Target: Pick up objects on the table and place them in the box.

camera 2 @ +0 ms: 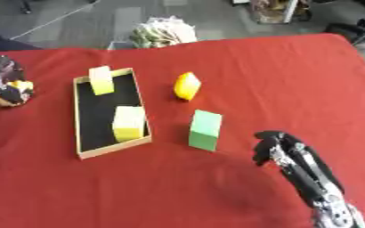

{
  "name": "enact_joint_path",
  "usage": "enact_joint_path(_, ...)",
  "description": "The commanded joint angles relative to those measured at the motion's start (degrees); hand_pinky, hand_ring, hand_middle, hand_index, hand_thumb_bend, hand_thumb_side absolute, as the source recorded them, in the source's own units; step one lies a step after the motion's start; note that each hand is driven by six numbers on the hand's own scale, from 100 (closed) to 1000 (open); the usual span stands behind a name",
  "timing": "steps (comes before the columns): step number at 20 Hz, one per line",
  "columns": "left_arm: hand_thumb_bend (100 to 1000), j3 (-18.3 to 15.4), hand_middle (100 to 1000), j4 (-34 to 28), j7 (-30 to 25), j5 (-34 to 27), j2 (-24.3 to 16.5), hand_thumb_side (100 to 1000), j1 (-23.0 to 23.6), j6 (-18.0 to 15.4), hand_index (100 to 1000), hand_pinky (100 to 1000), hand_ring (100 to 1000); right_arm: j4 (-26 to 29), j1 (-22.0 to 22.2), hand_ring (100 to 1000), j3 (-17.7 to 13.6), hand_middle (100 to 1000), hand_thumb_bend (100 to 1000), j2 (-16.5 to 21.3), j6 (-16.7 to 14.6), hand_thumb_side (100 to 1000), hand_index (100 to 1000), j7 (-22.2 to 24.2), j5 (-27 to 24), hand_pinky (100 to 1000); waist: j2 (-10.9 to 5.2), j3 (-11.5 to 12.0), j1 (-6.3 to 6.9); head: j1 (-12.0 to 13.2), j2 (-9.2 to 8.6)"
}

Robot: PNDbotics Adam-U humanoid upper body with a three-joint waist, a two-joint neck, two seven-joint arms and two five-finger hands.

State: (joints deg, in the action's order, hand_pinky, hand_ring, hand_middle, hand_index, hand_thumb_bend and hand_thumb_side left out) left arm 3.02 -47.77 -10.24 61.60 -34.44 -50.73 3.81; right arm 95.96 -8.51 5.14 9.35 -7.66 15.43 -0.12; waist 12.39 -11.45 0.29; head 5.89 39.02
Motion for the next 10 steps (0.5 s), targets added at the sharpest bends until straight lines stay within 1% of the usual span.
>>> enact_joint_path(1, 175, 1.76, 358, -6.12, 1.04, -3.37, -2.54, 139, -2.23, -1.36, 534, 515, 396, 0.54, -0.25, 529, -0.45, 524, 100, 1.04, 0.00, 663, 731, -0.28, 0.27, 494, -1.22, 0.05, 0.76, -0.19, -0.06)
enact_joint_path(3, 171, 3.27, 359, -9.13, 0.25, -5.44, -2.14, 139, -2.94, -2.21, 535, 516, 397, 0.53, -0.22, 529, -0.44, 524, 100, 1.04, 0.01, 663, 731, -0.28, 0.29, 494, -1.29, 0.00, 0.82, -0.26, -0.01)
enact_joint_path(6, 171, 3.98, 359, -10.83, -0.65, -6.81, -2.17, 139, -3.07, -1.93, 535, 516, 397, 0.54, -0.21, 529, -0.44, 524, 100, 1.04, 0.02, 663, 731, -0.28, 0.30, 494, -1.31, -0.01, 0.84, -0.29, 0.01)
enact_joint_path(7, 160, 4.08, 371, -11.09, -0.82, -6.99, -2.16, 147, -3.10, -1.85, 547, 526, 409, 0.54, -0.22, 529, -0.41, 524, 100, 1.02, 0.02, 662, 731, -0.26, 0.29, 495, -1.33, -0.05, 0.83, -0.22, 0.00)
enact_joint_path(8, 165, 4.78, 374, -11.86, -1.30, -7.48, -1.51, 149, -3.75, -2.19, 550, 528, 411, 0.55, -0.37, 529, -0.04, 524, 100, 0.84, 0.02, 663, 731, 0.01, 0.23, 495, -1.37, -0.70, 0.78, 0.43, -0.09)
enact_joint_path(10, 174, 7.33, 379, -14.47, -2.91, -9.08, 1.01, 153, -4.95, -3.70, 555, 532, 415, 0.53, -0.51, 529, 0.22, 525, 100, 0.70, 0.08, 665, 731, 0.34, 0.15, 495, -1.37, -1.50, 0.91, 0.78, -0.17)
